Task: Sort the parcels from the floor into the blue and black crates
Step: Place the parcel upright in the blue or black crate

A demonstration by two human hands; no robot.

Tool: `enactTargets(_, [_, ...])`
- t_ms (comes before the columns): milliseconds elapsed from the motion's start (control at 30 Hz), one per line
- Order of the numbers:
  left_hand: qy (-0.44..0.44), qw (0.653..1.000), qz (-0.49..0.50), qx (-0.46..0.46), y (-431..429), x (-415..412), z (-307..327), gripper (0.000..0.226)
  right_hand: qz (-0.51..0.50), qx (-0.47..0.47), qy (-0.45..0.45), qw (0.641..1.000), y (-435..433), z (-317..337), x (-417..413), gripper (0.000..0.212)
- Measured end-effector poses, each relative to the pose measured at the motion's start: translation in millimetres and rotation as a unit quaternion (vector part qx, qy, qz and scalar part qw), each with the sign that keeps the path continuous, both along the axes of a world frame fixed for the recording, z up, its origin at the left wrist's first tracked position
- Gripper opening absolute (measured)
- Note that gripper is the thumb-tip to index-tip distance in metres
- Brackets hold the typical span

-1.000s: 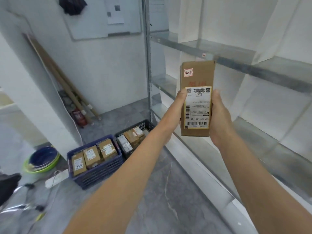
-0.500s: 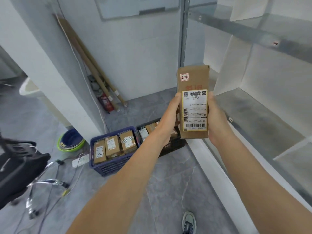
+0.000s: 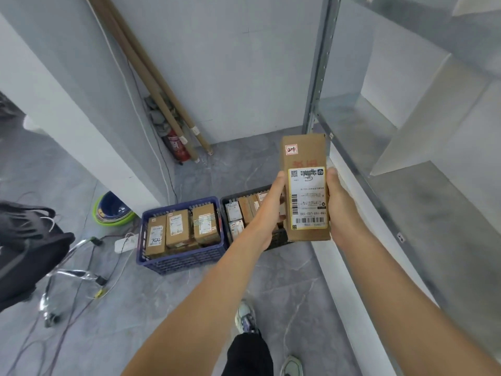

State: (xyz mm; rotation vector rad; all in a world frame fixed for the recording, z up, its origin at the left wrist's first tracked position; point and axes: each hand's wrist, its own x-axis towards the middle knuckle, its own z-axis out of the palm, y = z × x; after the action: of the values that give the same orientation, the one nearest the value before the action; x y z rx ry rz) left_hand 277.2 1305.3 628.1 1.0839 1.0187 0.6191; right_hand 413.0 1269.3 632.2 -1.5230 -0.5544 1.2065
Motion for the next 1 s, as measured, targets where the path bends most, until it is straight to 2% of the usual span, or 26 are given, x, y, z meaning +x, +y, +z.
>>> enactTargets(100, [0.001,1.0,0.002,-0.013,37,8,-21,0.059,0.006,-0.018,-0.005,1.0,38,-23,10,0.057])
enactTargets(267, [0.007,0.996,0.026,-0.085,115,18,-64,0.077,0.01,-0.065,-0.015,0.998,118,-65,21,0.059])
enactTargets(400, [-0.001,0.991,0.026,-0.13,185,27,-105,0.052,0.004,-0.108,-0.014,0.994,185,-106,35,0.063])
enactTargets(600, [0.015,0.98,0.002,-0.197,254,45,-158,0.067,-0.023,-0.185,-0.003,0.982,261,-169,51,0.063])
enactTargets(700, [0.024,0.973,0.01,-0.228,282,56,-193,0.058,-0.023,-0.209,0.012,0.978,289,-205,63,0.066])
enactTargets(800, [0.035,0.972,0.004,-0.234,307,69,-226,0.037,-0.022,-0.237,0.019,0.971,312,-242,76,0.067])
enactTargets(1000, [0.065,0.954,0.01,-0.293,358,96,-305,0.03,-0.008,-0.288,-0.009,0.957,359,-327,106,0.055])
